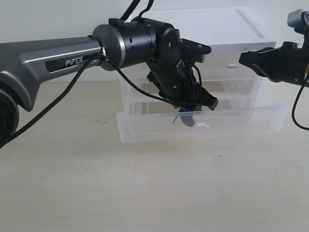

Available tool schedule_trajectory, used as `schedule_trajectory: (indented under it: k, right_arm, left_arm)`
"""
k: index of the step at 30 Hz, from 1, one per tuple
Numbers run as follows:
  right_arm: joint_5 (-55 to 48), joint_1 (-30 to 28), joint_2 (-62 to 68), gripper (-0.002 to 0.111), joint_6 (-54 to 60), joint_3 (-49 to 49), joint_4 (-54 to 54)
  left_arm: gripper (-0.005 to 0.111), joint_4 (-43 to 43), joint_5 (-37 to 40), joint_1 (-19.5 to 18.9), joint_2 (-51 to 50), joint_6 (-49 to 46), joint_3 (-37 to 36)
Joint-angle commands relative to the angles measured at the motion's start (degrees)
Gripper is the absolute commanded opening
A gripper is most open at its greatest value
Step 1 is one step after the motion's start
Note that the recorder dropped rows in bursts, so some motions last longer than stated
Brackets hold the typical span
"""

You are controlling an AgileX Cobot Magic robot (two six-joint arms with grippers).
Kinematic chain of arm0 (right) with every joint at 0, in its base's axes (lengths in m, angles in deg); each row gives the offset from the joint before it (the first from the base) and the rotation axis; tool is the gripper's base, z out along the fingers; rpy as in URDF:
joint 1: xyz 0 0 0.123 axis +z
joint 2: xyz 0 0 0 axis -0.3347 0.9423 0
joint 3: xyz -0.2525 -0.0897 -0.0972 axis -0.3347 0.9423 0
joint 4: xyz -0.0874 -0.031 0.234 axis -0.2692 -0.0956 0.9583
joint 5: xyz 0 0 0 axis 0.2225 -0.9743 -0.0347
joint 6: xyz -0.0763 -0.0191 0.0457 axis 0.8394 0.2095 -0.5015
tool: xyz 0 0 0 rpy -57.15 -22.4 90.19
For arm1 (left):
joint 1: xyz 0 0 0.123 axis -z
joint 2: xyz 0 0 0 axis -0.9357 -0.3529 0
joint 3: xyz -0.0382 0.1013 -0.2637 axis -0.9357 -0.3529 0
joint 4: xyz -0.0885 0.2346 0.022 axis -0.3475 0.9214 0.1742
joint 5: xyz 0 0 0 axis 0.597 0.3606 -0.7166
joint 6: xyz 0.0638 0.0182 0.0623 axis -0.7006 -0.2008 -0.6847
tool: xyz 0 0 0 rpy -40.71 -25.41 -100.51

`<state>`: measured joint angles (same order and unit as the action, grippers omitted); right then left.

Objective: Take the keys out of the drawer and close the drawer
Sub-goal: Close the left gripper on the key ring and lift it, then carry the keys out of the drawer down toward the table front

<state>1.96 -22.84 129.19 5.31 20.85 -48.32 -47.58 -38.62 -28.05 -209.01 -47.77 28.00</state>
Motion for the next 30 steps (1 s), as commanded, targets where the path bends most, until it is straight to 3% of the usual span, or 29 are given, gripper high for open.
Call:
schedule_trajectory:
  k: [1,3,11,20,25,27,30]
  right_arm:
    - [0.50,-0.19,-0.24,0.000,-0.22,-0.38,-0.46]
    - [0.50,-0.19,-0.24,0.000,-0.22,-0.38,-0.46]
    - [0.39,-0.19,-0.24,0.000,-0.22,-0.38,-0.46]
    - [0.39,-0.19,-0.24,0.000,-0.22,-0.38,-0.46]
    - [0.37,-0.19,-0.24,0.000,-0.12,-0.38,-0.46]
    - [0.26,-0.19,-0.24,0.000,-0.12,-0.38,-0.46]
    - [0.26,-0.19,-0.24,0.000,-0.12,-0.38,-0.46]
  left_arm:
    - [0.018,1.96,2.46,-0.18,-0.99,0.35,-0.35]
    - [0.005,1.96,2.58,-0.18,-0.99,-0.61,-0.35]
    - [0.004,3.28,4.31,-0.07,0.27,-1.40,-0.35]
    - [0.004,3.28,4.46,0.03,8.18,-3.33,-0.35]
    - [0.004,3.28,8.60,0.30,12.73,-4.38,-0.35]
    - [0.004,3.52,9.39,1.05,15.74,-5.18,-2.29]
    - [0.004,3.37,6.53,3.01,22.85,-6.02,-11.81]
